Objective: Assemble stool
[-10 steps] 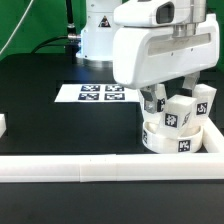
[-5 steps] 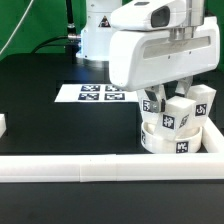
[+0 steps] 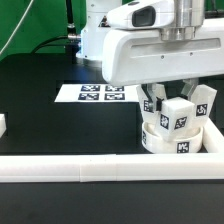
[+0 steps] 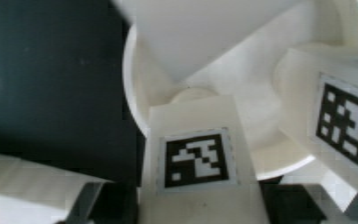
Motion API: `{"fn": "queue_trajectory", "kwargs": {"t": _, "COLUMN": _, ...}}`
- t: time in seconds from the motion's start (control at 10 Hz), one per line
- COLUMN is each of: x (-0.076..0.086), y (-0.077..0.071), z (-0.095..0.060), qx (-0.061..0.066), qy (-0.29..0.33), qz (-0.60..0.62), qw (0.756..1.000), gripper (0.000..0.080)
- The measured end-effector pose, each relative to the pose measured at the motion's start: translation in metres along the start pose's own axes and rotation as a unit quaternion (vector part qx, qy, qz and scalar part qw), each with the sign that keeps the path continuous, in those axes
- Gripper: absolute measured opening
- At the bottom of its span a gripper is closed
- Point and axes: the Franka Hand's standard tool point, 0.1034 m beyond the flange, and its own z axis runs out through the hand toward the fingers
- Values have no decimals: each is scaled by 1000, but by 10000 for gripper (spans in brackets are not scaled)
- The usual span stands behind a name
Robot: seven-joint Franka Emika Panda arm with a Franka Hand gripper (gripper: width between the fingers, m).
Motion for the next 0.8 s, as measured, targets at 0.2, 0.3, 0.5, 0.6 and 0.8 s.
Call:
{"fn": "queue_trajectory", "kwargs": {"t": 0.2, "x": 1, "y": -6, "z": 0, "qx": 0, "qy": 1, "qz": 119, "qw": 993, "gripper": 341}}
{"fn": "queue_trajectory", "kwargs": {"t": 0.3, "x": 1, "y": -6, "z": 0, "qx": 1, "qy": 1, "qz": 173, "qw": 985, "gripper": 341}}
{"fn": "queue_trajectory", "kwargs": {"t": 0.5, "x": 1, "y": -8, "z": 0, "qx": 2, "qy": 1, "qz": 305, "qw": 952, "gripper": 343}}
{"fn": "queue_trajectory", "kwargs": {"t": 0.6, "x": 1, "y": -5, "z": 0, "qx": -1, "qy": 2, "qz": 359, "qw": 933, "gripper": 343}}
{"fn": "queue_trajectory", "kwargs": {"t": 0.8, "x": 0, "y": -3, "z": 0, "qx": -6, "qy": 3, "qz": 407, "qw": 914, "gripper": 344}}
